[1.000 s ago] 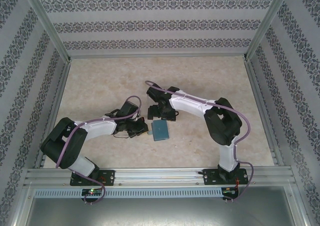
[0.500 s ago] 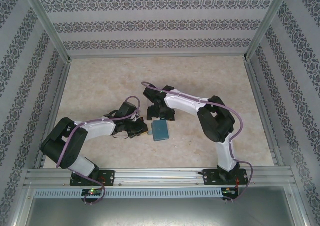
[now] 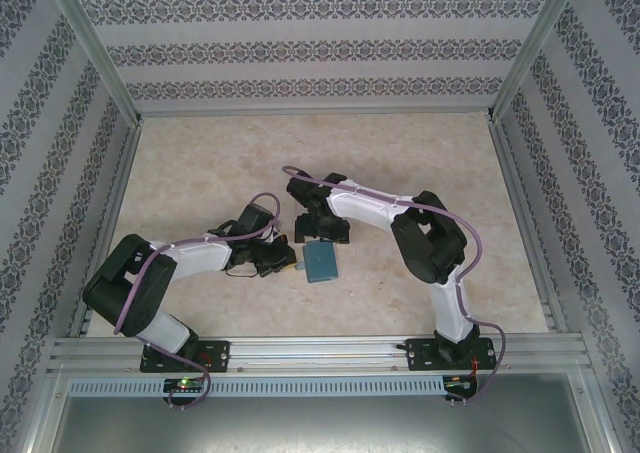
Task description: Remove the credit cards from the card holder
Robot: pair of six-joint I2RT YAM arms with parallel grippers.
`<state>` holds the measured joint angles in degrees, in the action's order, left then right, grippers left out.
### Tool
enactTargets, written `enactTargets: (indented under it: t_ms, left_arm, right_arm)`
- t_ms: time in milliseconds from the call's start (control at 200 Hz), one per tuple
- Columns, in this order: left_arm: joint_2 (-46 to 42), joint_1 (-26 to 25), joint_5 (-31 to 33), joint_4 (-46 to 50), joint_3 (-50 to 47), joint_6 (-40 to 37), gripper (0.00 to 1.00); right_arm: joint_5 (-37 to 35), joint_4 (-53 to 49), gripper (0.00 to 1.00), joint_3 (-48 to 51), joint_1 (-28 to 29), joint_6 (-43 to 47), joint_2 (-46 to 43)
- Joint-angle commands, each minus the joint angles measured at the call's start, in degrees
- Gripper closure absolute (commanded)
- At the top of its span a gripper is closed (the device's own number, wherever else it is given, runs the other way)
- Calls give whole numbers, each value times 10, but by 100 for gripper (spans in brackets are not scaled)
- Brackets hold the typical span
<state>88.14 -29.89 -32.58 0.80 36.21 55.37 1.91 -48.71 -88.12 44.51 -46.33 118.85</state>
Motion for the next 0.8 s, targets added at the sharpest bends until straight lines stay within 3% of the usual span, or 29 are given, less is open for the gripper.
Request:
enactTargets:
  t_ms: [0, 794]
  left_arm:
    - [9, 4, 0, 4, -8, 2, 99]
    - [11, 5, 3, 22, 3, -4, 99]
  right_arm:
    - [-11, -17, 14, 0, 5, 6, 12]
    - [-36, -29, 17, 20, 5, 7, -41]
